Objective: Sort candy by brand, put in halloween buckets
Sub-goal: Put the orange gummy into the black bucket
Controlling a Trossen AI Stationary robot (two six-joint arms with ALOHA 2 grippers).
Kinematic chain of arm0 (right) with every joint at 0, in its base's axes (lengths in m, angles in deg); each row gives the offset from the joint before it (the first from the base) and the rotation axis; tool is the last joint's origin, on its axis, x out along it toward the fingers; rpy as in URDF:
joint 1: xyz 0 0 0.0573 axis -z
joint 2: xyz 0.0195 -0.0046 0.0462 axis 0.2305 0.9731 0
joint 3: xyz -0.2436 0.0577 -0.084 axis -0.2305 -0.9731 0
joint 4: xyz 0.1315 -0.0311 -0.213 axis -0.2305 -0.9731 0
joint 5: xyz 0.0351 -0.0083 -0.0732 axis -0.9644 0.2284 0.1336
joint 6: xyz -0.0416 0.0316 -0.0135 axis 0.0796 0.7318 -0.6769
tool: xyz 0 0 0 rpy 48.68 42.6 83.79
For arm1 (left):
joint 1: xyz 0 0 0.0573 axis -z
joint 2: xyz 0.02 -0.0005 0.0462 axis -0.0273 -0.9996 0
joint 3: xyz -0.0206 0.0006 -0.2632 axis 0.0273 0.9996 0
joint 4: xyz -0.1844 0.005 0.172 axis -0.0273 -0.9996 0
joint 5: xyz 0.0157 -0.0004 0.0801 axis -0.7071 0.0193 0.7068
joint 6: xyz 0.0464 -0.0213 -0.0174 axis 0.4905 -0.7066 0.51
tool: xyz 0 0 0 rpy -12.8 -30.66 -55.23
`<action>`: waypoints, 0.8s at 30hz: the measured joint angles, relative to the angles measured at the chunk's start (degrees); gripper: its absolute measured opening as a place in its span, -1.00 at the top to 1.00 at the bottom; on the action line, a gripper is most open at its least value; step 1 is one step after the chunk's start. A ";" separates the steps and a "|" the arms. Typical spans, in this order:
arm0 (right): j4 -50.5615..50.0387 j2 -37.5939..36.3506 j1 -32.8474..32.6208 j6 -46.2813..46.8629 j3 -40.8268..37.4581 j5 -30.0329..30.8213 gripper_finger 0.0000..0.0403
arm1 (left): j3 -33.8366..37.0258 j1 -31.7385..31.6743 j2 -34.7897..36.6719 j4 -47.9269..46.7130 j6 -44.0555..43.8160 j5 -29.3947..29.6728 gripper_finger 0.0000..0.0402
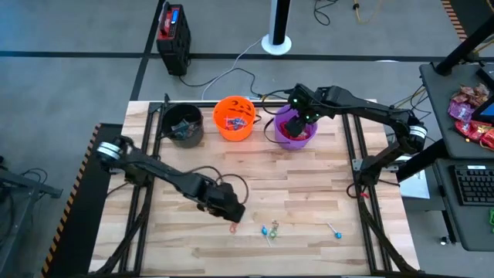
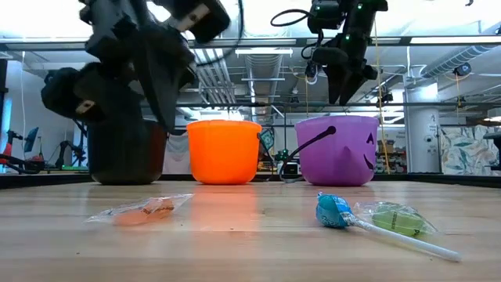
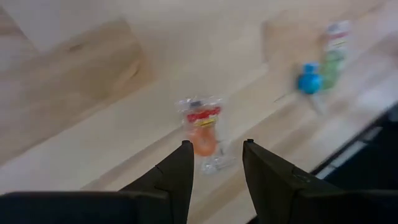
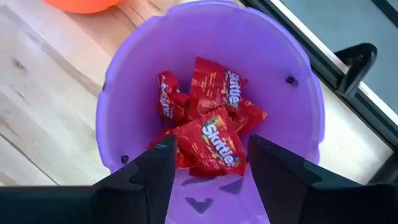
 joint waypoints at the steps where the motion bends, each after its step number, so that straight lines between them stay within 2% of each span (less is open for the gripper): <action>1: 0.44 0.00 -0.02 -0.17 -0.11 -0.05 0.05 | -1.54 -0.02 -1.54 -1.48 0.27 -0.97 0.39; 6: 2.95 0.00 -0.02 -1.12 -0.68 -2.34 0.05 | -10.75 0.73 -9.42 -11.77 2.88 -1.38 0.29; 10: 3.55 0.00 -0.02 -2.29 -0.85 -3.19 0.05 | -17.24 1.38 -14.69 -15.66 4.78 -1.31 0.16; 16: 3.50 0.00 -0.11 -3.13 -0.85 -4.50 0.05 | -22.09 1.78 -20.47 -20.28 5.60 -0.29 -0.01; 21: 3.48 0.00 -0.77 -3.24 -0.89 -4.53 0.05 | -23.31 1.75 -22.50 -19.74 6.86 -0.22 0.00; 24: 3.48 0.00 -0.98 -3.33 -0.89 -4.52 0.05 | -23.31 1.79 -22.46 -20.10 7.26 0.98 0.12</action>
